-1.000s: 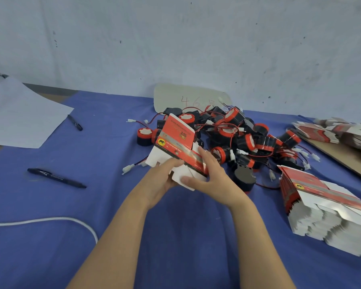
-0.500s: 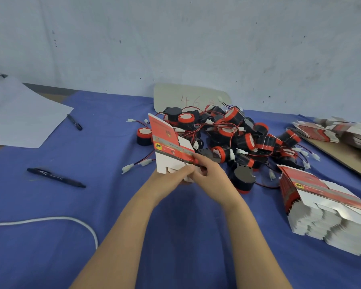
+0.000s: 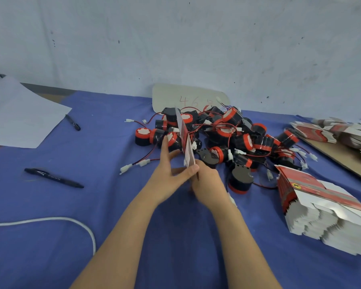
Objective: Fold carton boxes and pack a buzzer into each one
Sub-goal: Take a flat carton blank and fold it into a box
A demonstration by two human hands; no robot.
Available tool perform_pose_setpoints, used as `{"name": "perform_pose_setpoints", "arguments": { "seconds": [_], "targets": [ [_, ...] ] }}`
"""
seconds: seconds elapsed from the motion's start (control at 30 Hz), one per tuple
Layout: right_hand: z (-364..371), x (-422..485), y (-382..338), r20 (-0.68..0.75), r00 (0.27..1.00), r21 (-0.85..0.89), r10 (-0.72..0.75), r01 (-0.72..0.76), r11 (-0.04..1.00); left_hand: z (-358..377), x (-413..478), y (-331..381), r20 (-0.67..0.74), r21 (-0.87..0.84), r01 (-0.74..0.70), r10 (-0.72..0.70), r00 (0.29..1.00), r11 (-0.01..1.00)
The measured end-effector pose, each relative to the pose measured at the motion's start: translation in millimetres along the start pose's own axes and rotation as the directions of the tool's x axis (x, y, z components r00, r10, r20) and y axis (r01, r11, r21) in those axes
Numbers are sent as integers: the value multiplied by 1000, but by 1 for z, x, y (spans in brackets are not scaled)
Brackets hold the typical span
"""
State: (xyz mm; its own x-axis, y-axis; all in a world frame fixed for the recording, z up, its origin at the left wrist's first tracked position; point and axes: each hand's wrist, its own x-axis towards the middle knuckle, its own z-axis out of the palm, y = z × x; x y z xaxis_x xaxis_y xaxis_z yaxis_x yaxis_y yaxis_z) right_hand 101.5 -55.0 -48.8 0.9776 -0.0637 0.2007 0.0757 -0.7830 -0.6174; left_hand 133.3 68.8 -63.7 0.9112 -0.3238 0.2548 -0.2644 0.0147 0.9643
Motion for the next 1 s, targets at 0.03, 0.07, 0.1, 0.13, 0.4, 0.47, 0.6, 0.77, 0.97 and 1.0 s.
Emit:
{"name": "perform_pose_setpoints", "arguments": {
  "seconds": [0.03,0.07,0.1,0.13,0.4,0.47,0.6,0.77,0.97,1.0],
  "targets": [
    [0,0,-1,-18,1000,9,9,-9,1000,0,-1,-1,-58,37,-28,30,998,999],
    [0,1,-1,-32,999,25,23,-23,999,-1,-1,-1,-118,93,-55,66,991,994],
    [0,2,-1,-49,998,36,35,-33,999,-3,-1,-1,-167,169,-82,110,980,982],
    [-1,2,-1,-67,997,29,41,-39,999,-4,-1,-2,-196,252,-109,161,967,962],
    [0,3,6,-130,990,-179,-50,27,983,7,-4,13,-158,522,-341,481,862,782],
    [0,2,6,-153,986,-96,-65,50,994,1,-3,13,-210,589,-304,505,837,749],
    [1,5,6,-274,961,5,-25,27,1000,-7,-1,8,-225,580,-273,473,852,767],
    [-3,7,5,-340,936,265,95,-1,964,1,-1,7,-217,316,-209,285,934,925],
    [-3,5,5,-257,964,272,68,5,962,-3,1,14,-331,125,-162,195,923,979],
    [-4,4,3,-231,970,310,80,-5,951,-4,1,12,-330,126,-154,188,925,980]
  ]
}}
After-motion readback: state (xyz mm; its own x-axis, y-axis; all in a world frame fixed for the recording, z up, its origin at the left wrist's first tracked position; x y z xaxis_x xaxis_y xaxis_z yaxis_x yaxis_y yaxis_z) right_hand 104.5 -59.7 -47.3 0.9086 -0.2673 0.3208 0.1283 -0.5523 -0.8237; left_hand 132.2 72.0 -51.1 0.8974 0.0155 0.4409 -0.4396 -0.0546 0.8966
